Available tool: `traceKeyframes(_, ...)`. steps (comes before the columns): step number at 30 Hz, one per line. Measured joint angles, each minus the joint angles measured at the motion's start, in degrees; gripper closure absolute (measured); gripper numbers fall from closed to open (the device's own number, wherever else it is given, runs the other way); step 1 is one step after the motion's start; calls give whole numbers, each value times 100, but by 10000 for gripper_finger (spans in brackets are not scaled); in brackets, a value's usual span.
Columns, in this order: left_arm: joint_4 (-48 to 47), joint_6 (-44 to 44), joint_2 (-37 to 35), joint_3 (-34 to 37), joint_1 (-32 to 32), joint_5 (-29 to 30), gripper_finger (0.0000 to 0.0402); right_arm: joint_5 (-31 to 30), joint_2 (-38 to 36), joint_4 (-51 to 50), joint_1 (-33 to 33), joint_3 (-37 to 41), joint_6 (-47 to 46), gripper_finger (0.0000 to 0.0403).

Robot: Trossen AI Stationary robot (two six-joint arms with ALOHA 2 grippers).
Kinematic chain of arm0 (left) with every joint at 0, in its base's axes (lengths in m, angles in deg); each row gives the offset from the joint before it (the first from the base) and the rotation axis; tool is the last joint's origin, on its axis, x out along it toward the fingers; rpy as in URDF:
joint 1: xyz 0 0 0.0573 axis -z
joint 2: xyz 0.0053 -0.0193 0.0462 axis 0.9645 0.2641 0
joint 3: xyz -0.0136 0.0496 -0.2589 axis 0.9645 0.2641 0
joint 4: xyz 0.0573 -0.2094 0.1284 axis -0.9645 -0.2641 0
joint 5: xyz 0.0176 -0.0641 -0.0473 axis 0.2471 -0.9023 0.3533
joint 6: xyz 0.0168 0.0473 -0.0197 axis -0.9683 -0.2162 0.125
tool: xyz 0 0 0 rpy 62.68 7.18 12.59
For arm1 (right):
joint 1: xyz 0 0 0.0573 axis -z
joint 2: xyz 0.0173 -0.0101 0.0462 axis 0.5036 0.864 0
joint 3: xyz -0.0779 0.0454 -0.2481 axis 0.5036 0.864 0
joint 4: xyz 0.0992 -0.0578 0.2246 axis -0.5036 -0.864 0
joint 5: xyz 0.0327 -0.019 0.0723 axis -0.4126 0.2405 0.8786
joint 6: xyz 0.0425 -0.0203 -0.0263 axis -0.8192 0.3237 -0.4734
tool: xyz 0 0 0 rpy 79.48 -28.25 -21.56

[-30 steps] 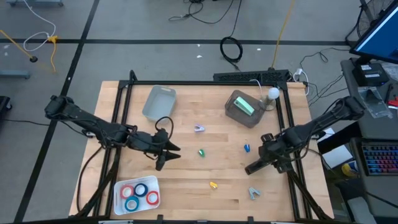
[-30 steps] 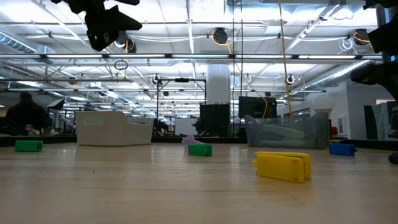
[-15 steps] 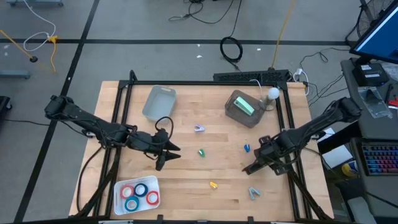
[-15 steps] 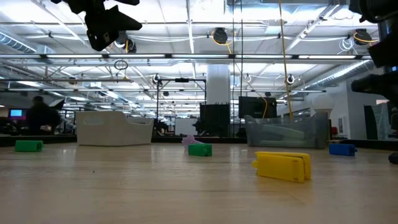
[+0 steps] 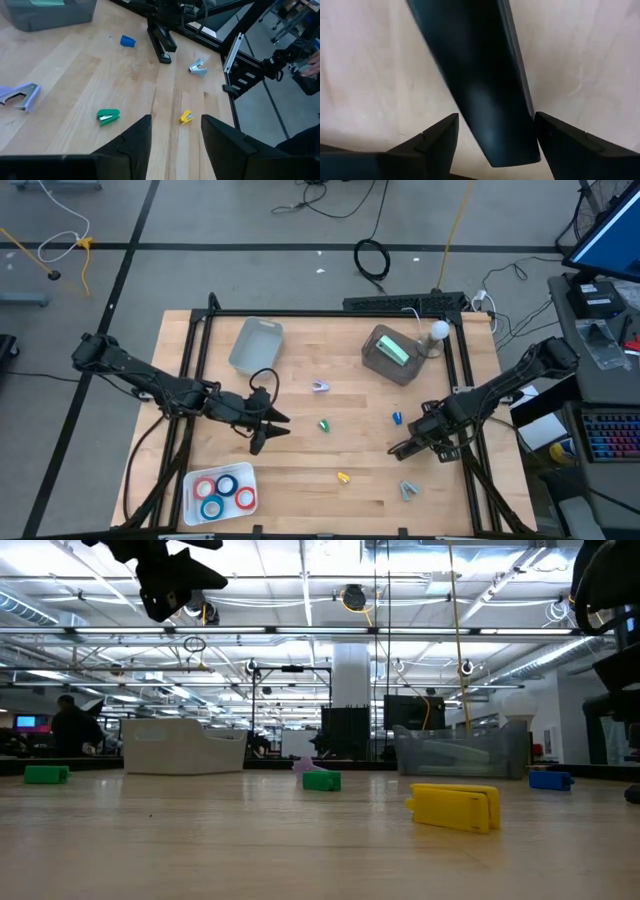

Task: Pick and place Stapler, Stapler remover, tape
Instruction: Put the black stapler into the black bin

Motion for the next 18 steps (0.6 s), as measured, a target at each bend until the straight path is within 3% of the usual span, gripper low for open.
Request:
traceKeyframes(11,116,-447,-50,-9,-4,103,227,3,-5,7,0,78,-670,262)
traceKeyframes(18,163,-455,-271,192,-4,181,227,-11,-7,5,0,78,-673,267)
